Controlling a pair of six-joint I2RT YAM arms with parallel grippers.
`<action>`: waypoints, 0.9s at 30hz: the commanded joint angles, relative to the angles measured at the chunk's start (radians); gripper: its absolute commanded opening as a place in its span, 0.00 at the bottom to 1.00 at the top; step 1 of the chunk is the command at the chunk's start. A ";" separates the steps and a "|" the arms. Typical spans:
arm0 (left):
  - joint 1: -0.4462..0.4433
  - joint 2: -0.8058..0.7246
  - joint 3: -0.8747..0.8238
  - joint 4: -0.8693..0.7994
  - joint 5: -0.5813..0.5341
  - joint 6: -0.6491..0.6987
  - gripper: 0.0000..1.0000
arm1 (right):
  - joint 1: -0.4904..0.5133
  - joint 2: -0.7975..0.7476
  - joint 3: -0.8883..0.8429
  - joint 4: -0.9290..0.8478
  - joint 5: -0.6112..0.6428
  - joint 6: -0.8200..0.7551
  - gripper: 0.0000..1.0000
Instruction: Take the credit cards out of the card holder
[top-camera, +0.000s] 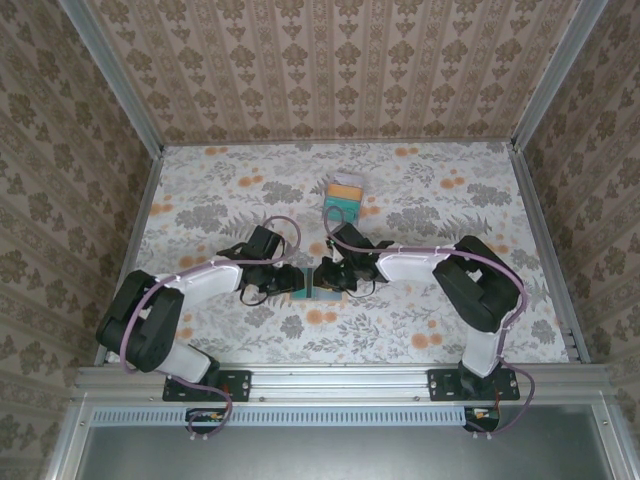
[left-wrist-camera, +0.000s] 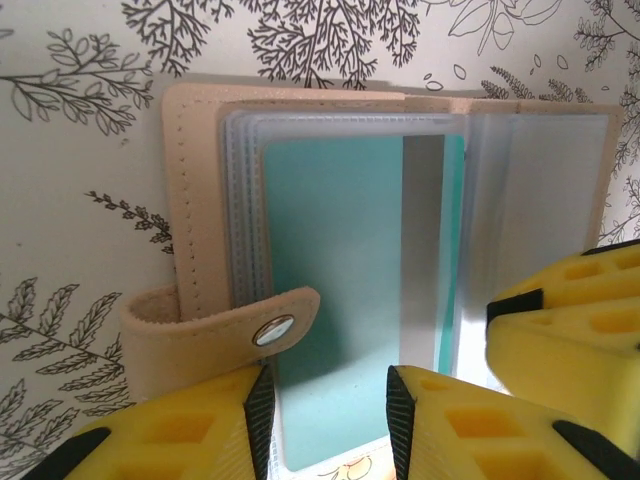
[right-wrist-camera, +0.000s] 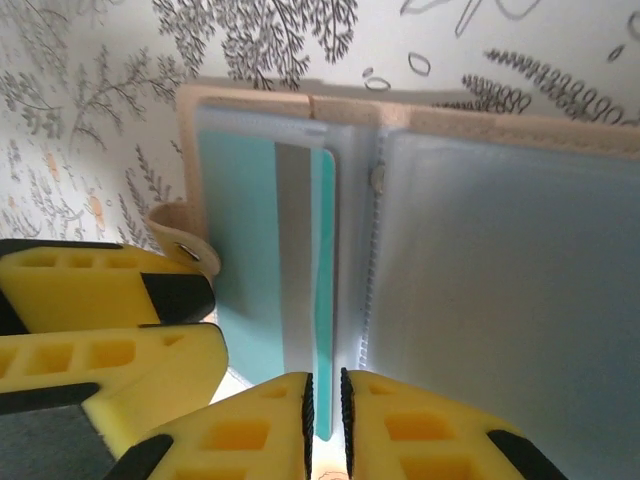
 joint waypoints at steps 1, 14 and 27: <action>-0.009 0.015 -0.006 0.008 0.007 -0.013 0.38 | 0.005 0.023 0.026 0.020 -0.017 0.019 0.19; -0.033 0.033 0.001 0.010 -0.001 -0.022 0.37 | 0.005 0.031 0.014 0.031 -0.016 0.021 0.12; -0.025 0.069 0.021 -0.099 -0.105 -0.038 0.07 | -0.014 0.003 -0.028 0.038 -0.005 0.025 0.00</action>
